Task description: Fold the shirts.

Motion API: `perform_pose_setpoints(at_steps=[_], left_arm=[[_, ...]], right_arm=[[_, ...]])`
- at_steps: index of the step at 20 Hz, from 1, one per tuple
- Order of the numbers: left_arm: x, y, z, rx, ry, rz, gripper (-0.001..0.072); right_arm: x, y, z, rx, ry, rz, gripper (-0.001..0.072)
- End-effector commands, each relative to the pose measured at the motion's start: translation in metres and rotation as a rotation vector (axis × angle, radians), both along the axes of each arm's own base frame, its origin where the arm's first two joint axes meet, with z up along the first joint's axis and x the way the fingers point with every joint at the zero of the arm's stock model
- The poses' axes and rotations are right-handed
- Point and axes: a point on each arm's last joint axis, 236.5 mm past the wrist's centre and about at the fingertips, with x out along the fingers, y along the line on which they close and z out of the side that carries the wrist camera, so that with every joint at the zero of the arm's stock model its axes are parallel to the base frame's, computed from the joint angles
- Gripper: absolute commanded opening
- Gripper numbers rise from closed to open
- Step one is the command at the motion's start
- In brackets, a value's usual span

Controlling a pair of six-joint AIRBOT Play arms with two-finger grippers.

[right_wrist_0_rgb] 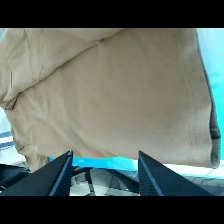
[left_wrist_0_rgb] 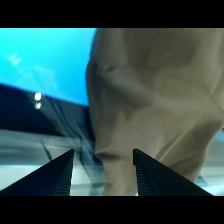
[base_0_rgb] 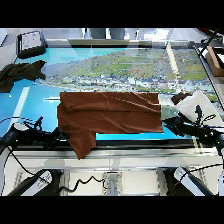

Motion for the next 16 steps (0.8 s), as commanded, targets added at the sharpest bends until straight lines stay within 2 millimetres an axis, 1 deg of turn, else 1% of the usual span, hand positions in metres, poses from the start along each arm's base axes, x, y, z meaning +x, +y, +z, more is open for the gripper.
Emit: perform_pose_setpoints(at_steps=[1, 3, 5, 7, 9, 10, 11, 12, 13, 14, 15, 16], left_arm=[[-0.007, -0.001, -0.008, -0.010, 0.045, -0.008, 0.0412], [0.004, 0.001, -0.012, -0.007, 0.020, 0.032, 0.0412], [0.016, -0.006, -0.009, -0.044, -0.017, 0.065, 0.0411], [0.018, -0.014, -0.009, -0.072, -0.021, 0.055, 0.0406], [0.012, -0.025, -0.016, -0.079, 0.010, 0.011, 0.0294], [0.010, -0.031, -0.019, -0.082, 0.023, -0.013, 0.0271], [0.008, -0.035, -0.021, -0.080, 0.026, -0.034, 0.0265], [0.008, -0.038, -0.022, -0.071, 0.021, -0.052, 0.0109], [0.009, -0.040, -0.022, -0.068, 0.014, -0.059, 0.0014], [0.010, -0.041, -0.022, -0.070, 0.013, -0.056, 0.0014], [0.010, -0.041, -0.021, -0.072, 0.013, -0.056, 0.0014], [0.009, -0.041, -0.021, -0.073, 0.015, -0.058, 0.0015]], right_arm=[[-0.001, 0.000, 0.000, 0.000, 0.003, 0.002, 0.0470], [-0.001, 0.000, 0.000, 0.000, 0.003, 0.003, 0.0470], [-0.001, 0.001, 0.000, 0.001, 0.003, 0.003, 0.0470], [-0.001, 0.001, 0.000, 0.002, 0.005, 0.002, 0.0470], [-0.001, 0.001, 0.000, 0.006, 0.008, 0.000, 0.0470], [-0.001, 0.001, 0.000, 0.007, 0.010, -0.001, 0.0470], [-0.002, 0.001, 0.000, 0.009, 0.011, 0.000, 0.0470], [-0.002, 0.001, 0.000, 0.013, 0.016, -0.003, 0.0453], [-0.002, 0.002, 0.000, 0.017, 0.021, -0.005, 0.0393], [-0.003, 0.001, -0.002, 0.016, 0.038, -0.013, 0.0369], [-0.007, -0.002, -0.007, 0.002, 0.066, -0.021, 0.0370], [-0.015, -0.005, -0.016, -0.021, 0.113, -0.015, 0.0378]])
